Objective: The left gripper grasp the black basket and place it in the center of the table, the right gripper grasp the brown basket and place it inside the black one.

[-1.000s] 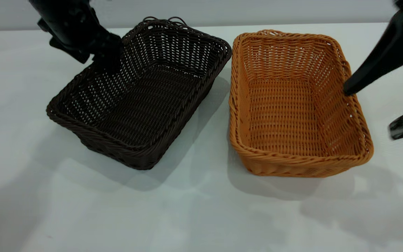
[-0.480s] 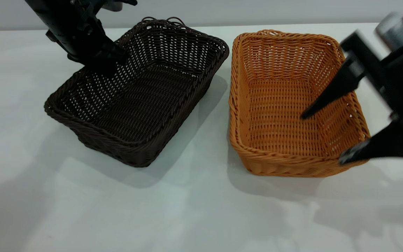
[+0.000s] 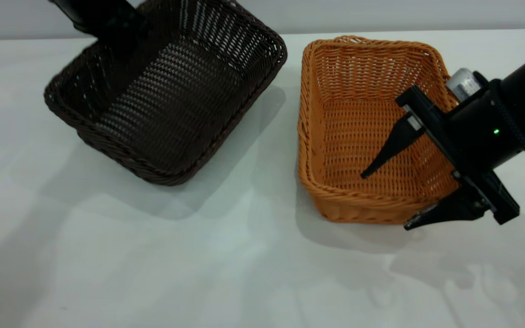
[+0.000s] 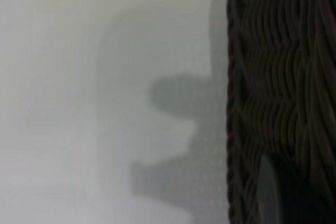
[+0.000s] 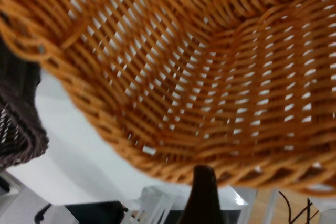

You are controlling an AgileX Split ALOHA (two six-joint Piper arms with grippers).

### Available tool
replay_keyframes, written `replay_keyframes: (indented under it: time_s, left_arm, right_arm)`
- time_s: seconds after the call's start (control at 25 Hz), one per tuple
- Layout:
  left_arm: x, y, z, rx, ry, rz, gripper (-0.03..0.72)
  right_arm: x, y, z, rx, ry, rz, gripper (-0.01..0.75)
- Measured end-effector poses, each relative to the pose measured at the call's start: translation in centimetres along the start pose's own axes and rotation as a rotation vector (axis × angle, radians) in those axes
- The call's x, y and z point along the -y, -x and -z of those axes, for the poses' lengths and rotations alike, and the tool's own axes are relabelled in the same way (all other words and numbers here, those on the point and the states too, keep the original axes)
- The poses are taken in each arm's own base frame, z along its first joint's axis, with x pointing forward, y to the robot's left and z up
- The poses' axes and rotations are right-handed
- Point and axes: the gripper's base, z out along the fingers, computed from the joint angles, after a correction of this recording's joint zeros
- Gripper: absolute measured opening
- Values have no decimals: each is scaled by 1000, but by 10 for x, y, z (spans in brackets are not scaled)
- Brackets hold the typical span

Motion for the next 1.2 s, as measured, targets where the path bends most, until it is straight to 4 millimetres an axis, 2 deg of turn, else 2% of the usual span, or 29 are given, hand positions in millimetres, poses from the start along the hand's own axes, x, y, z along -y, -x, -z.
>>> replay_keyframes:
  time_s: [0.12, 0.2, 0.28, 0.44, 0.48, 0.6, 0.72, 0.92, 1.08, 1.2]
  left_arm:
    - [-2, 1, 3, 6, 7, -20, 76]
    - [-2, 1, 3, 6, 7, -21, 76]
    - [-2, 1, 3, 6, 7, -22, 76]
    - [-3, 1, 3, 1, 7, -24, 76]
    - [-5, 0, 3, -1, 10, -27, 76]
    - [-11, -2, 4, -4, 18, -48, 76]
    - [-11, -1, 5, 1, 18, -77, 76]
    - [1, 3, 6, 7, 5, -204, 76]
    - [31, 12, 8, 18, -25, -376, 76]
    - [65, 18, 10, 28, -63, -564, 76]
  right_arm:
    - [6, 7, -7, 26, -27, -67, 521]
    - [10, 11, -12, 45, -48, -97, 476]
    - [10, 14, -13, 63, -52, -103, 399]
    - [9, 25, -10, 146, -49, -125, 157]
    - [8, 29, -8, 163, -37, -141, 122]
    - [9, 44, 3, 197, -7, -150, 86]
    - [12, 70, 24, 239, 40, -109, 70]
    - [13, 124, 82, 330, 196, -40, 68]
    - [10, 152, 130, 368, 299, 44, 68]
    - [2, 159, 154, 355, 350, 119, 68]
